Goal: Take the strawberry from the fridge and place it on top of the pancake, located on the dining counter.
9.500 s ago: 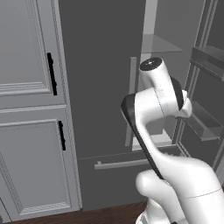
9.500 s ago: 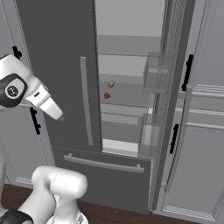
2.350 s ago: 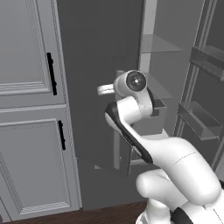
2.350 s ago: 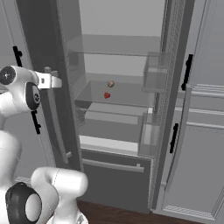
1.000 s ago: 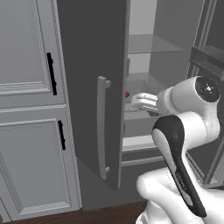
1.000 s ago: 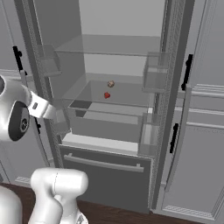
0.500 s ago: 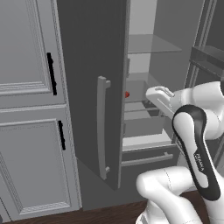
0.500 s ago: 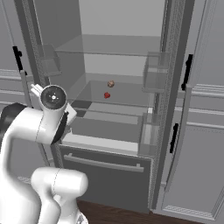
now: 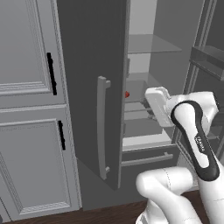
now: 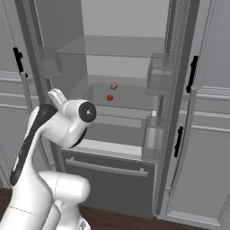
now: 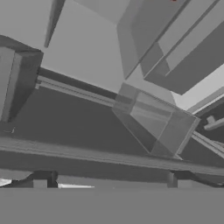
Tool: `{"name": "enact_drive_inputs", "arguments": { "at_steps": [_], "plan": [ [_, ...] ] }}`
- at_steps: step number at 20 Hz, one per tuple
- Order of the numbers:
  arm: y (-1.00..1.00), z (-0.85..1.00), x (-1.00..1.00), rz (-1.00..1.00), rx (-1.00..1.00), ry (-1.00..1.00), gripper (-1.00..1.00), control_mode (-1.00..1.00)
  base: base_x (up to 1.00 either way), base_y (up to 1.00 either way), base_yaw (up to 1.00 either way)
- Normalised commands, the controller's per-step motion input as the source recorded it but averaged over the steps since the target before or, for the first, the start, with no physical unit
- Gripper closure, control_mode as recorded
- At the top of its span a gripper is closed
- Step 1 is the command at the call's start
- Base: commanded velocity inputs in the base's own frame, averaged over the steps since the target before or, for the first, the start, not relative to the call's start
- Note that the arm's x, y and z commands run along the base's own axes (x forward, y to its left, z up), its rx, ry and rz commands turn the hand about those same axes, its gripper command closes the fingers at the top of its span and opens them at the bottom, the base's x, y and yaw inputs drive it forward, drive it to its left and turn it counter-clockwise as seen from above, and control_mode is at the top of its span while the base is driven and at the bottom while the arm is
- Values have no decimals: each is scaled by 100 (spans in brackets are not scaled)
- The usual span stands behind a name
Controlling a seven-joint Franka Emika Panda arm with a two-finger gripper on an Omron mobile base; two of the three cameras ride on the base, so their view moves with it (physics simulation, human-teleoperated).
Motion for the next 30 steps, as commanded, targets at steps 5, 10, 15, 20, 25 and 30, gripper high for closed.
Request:
{"name": "enact_drive_inputs", "arguments": {
  "at_steps": [5, 10, 15, 20, 25, 30],
  "plan": [
    [26, 0, 34, 10, 11, 8, -100, -100, 0, 0, 0],
    [39, 0, 13, 10, 3, 10, -100, -100, 0, 0, 0],
    [45, 10, -7, 7, 1, 5, -100, -100, 0, 0, 0],
    [52, 22, -35, 5, 0, 1, -100, -100, 0, 0, 0],
    [-17, 5, -45, 6, 9, -5, -100, -100, 0, 0, 0],
    [-86, 0, 8, 4, 23, -3, -100, -100, 0, 0, 0]
  ]
}}
